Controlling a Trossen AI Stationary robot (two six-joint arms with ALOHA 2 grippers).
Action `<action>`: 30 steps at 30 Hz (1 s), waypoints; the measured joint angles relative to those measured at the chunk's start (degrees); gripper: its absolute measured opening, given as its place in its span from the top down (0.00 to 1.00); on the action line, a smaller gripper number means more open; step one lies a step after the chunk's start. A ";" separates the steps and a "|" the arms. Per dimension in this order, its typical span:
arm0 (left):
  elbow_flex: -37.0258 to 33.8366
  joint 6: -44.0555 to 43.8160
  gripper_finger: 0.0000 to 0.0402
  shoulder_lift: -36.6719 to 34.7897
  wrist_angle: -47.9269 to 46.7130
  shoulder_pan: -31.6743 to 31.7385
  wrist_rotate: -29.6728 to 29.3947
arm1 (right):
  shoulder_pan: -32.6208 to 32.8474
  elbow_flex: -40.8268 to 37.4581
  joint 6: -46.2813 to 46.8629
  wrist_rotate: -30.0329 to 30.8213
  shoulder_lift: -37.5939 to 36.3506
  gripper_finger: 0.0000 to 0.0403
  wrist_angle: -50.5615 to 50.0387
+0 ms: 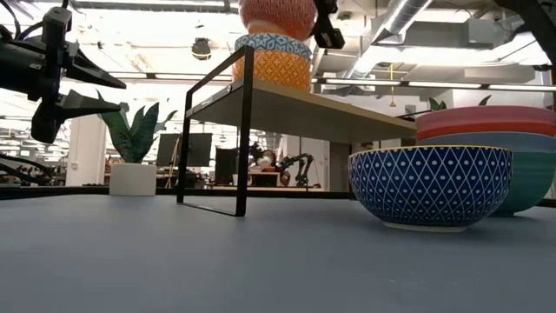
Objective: Place and stack bowls onto a shelf
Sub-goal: Stack the dark patterned blue bowl on top of the orange patterned bowl on the shelf
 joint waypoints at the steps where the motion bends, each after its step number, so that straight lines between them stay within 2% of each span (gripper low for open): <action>1: 0.00 0.01 0.59 0.02 0.02 0.00 0.00 | -0.20 -0.02 -0.16 -0.03 0.41 0.91 -0.31; 30: 0.00 0.51 0.59 0.00 -0.04 0.00 -0.50 | -1.06 0.01 -1.32 4.84 1.46 0.91 -2.62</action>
